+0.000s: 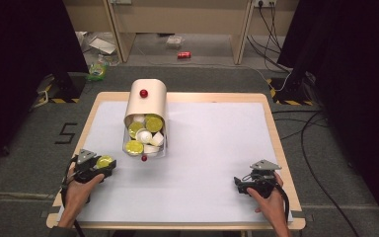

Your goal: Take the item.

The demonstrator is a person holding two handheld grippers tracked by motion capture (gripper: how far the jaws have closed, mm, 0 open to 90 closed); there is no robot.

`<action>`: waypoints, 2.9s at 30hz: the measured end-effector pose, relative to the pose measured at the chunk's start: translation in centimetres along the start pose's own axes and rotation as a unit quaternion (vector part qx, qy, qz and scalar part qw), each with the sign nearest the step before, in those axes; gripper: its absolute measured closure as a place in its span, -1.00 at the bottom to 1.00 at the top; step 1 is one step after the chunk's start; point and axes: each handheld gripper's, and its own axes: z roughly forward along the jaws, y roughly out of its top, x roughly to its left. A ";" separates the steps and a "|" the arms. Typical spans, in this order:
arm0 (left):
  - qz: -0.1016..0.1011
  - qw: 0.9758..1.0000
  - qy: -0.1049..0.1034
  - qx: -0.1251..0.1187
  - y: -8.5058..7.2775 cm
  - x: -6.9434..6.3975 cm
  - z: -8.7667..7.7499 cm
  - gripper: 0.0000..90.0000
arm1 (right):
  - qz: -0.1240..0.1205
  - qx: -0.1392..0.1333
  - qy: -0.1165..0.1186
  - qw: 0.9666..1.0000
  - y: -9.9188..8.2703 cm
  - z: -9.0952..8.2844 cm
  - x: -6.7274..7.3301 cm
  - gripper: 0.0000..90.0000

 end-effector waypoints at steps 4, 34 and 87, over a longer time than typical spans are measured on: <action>-0.001 1.000 0.000 -0.018 0.4 -0.2 -0.4 -0.46 | -0.001 0.000 0.000 1.000 0.0 0.0 0.0 -0.85; 0.010 0.999 -0.018 -0.040 1.8 -1.6 -2.8 -0.59 | -0.001 0.000 0.000 1.000 0.0 0.0 0.0 -0.85; 0.016 0.997 -0.037 -0.062 1.2 -3.9 -6.2 -0.63 | 0.000 0.000 0.001 1.000 0.0 0.0 0.0 -0.85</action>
